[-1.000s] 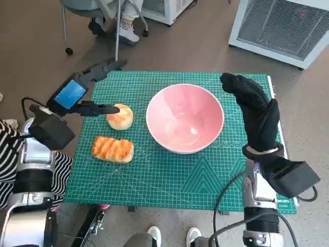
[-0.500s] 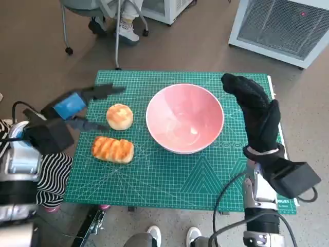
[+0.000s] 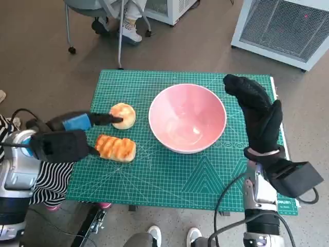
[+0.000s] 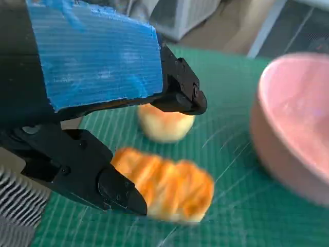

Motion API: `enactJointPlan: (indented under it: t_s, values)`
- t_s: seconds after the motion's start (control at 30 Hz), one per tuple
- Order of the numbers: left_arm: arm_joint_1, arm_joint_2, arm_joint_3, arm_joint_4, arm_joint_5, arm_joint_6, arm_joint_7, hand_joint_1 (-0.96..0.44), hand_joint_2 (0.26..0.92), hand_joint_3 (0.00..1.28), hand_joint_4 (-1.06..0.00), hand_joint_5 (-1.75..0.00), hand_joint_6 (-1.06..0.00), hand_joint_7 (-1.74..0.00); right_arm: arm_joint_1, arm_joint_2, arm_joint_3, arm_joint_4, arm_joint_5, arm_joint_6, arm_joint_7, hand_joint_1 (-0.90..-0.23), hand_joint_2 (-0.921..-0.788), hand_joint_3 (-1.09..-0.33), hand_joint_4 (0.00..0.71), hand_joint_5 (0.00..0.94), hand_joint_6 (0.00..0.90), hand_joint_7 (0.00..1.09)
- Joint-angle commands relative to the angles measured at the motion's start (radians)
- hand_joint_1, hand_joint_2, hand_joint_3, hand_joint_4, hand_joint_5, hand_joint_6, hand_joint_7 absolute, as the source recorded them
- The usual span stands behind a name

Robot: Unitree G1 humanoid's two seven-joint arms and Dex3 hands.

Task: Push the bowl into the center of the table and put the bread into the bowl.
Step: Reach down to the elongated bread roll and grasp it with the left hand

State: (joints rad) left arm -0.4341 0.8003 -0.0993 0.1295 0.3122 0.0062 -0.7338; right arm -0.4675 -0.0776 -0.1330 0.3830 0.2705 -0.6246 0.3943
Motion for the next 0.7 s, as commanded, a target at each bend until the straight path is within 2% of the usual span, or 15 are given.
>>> enactJointPlan:
  t_s: [0.03,0.43,0.7]
  values:
    - [0.012,0.020,-0.023,-0.019,0.026,0.011,-0.010,-0.01,0.754,0.01,-0.28,0.00,-0.46,-0.01,0.023,-0.002,0.002,-0.004,-0.001,0.023,-0.006,-0.695,-0.921,-0.746,0.167,0.002,0.122,0.32]
    - [0.010,-0.006,-0.096,0.012,0.097,0.016,0.013,-0.06,0.756,0.00,-0.29,0.00,-0.45,0.00,0.025,0.001,0.006,-0.009,-0.001,0.031,-0.006,-0.684,-0.921,-0.750,0.165,0.001,0.111,0.34]
    - [-0.053,-0.073,-0.190,0.214,0.193,-0.042,0.118,-0.07,0.757,0.00,-0.30,0.00,-0.42,0.00,0.030,0.002,0.007,-0.014,0.001,0.033,-0.003,-0.683,-0.921,-0.754,0.162,0.000,0.101,0.35]
